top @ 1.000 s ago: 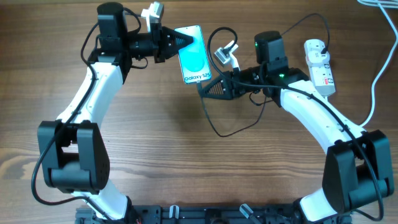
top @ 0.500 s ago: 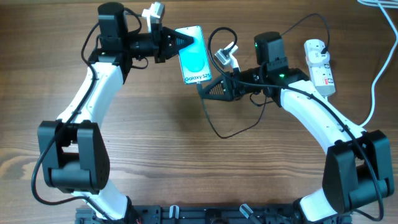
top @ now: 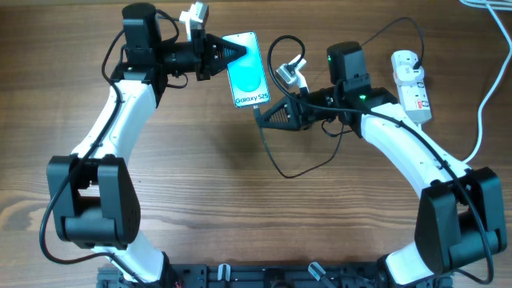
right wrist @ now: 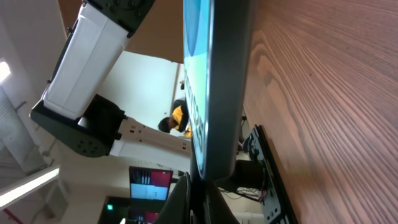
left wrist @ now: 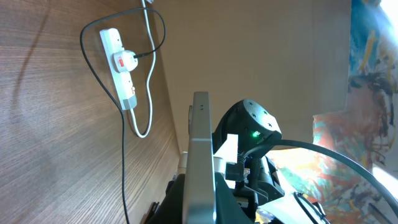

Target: Plug charger to phone and switch on socket

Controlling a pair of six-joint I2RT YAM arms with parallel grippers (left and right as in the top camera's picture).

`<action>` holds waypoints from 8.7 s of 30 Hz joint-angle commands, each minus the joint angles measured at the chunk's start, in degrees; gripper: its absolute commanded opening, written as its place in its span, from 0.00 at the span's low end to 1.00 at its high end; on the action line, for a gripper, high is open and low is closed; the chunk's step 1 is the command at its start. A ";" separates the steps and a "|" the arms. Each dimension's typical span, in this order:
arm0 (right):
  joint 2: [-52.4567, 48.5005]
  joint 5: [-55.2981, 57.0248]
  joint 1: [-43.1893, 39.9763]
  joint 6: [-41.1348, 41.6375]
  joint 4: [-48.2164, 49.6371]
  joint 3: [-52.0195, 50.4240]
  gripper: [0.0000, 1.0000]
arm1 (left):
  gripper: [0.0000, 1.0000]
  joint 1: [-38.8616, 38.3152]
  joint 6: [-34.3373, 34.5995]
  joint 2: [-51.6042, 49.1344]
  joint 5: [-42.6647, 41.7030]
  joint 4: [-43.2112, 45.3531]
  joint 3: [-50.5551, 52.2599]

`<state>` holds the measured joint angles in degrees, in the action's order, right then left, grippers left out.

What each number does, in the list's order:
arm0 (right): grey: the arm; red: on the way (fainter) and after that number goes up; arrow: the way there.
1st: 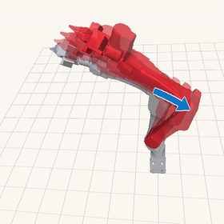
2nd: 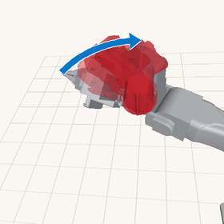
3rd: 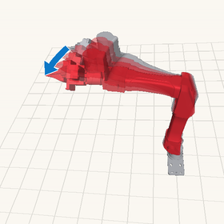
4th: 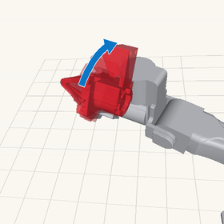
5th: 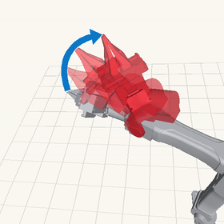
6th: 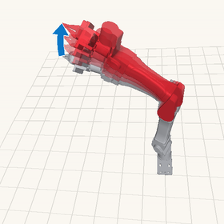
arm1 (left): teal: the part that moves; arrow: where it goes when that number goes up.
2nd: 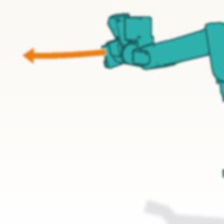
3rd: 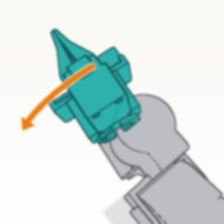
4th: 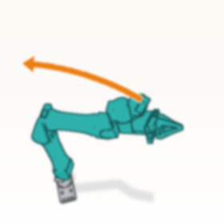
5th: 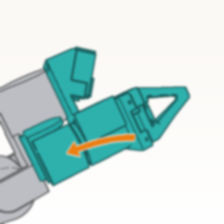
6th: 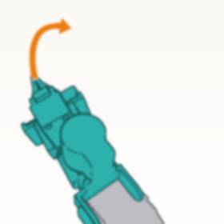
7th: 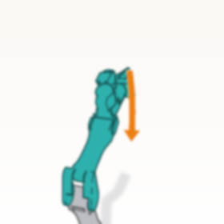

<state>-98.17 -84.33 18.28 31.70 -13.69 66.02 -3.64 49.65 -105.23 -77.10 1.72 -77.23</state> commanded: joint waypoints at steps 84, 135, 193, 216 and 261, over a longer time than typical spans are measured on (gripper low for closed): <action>0.52 0.42 -0.13 0.37 -0.22 0.11 0.04 | 0.04 -0.96 0.04 0.07 -1.51 0.24 -0.55; 0.52 6.40 -0.61 4.98 7.69 0.11 0.04 | 0.04 -3.67 -1.49 0.07 -4.28 0.22 -0.55; 0.52 8.09 2.32 11.96 17.64 0.13 0.04 | 0.04 -1.53 -20.50 0.07 -13.27 -17.16 -0.55; 0.52 10.80 2.23 14.75 20.35 0.39 0.05 | 0.04 -7.13 -34.42 0.11 -8.76 -35.87 -0.55; 38.16 60.78 -33.03 -25.40 -19.98 0.39 0.92 | 0.04 -19.91 -24.22 19.34 -13.27 7.43 -0.57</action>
<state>-65.73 -35.86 -14.57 5.93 -32.14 65.36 -20.36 19.29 -89.36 -88.64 4.86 -77.60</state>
